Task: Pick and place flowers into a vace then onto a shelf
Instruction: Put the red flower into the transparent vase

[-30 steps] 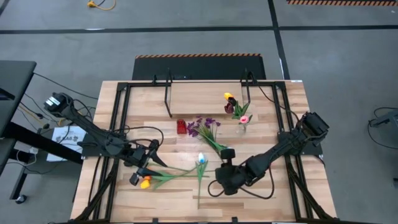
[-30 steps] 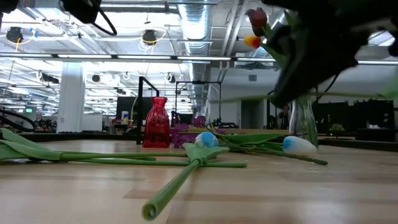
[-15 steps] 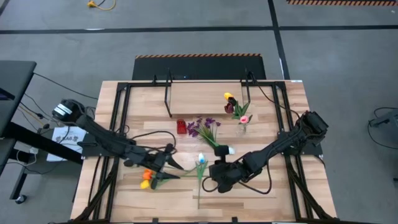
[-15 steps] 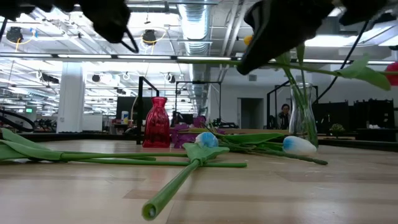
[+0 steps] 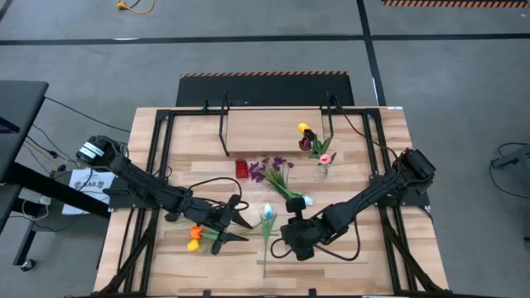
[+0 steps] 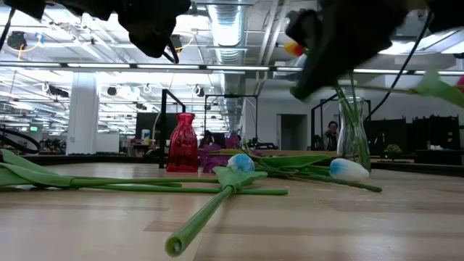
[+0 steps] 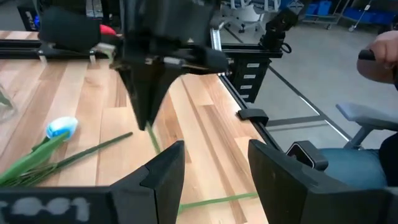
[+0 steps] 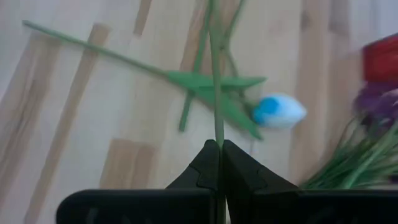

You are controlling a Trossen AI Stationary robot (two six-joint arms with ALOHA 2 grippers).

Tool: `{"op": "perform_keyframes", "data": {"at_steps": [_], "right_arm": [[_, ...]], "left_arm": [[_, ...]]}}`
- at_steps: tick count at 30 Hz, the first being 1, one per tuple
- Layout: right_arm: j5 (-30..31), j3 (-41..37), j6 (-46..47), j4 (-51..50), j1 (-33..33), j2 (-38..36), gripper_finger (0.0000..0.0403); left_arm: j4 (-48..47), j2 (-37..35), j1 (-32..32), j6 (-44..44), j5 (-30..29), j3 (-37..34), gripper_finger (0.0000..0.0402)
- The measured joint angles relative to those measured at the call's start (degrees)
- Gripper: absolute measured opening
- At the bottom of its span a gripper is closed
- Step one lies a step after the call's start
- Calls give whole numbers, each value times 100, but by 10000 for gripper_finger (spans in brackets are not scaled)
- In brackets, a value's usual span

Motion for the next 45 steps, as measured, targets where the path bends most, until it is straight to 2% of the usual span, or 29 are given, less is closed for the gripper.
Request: {"op": "perform_keyframes", "data": {"at_steps": [2,4,7,13,17,22,27,37,45], "right_arm": [[-130,35,-17,-10,3,153,1],[-201,101,-41,-472,66,301,1],[-230,540,-115,-936,105,669,1],[-137,1818,-638,-2516,116,1554,1],[-64,2706,-1197,-3154,125,1985,1],[-18,3291,-1909,-3135,238,1990,1],[375,3675,-2654,-3187,497,1820,2],[553,4294,-5350,-3360,1063,1809,5],[855,4574,-6455,-2849,1294,1809,7]], "left_arm": [[-6,0,0,0,-2,0,167],[-4,0,-2,0,-2,-2,167],[-48,0,-2,-2,-4,-7,167],[-92,0,-2,-30,-20,-7,167],[-129,0,-2,-42,-35,-7,167],[-201,-2,-2,-52,-33,-7,167],[-127,-4,-2,-56,-34,-9,167],[625,-7,185,13,1,-7,167],[1411,-7,720,-361,1078,-7,167]]}}
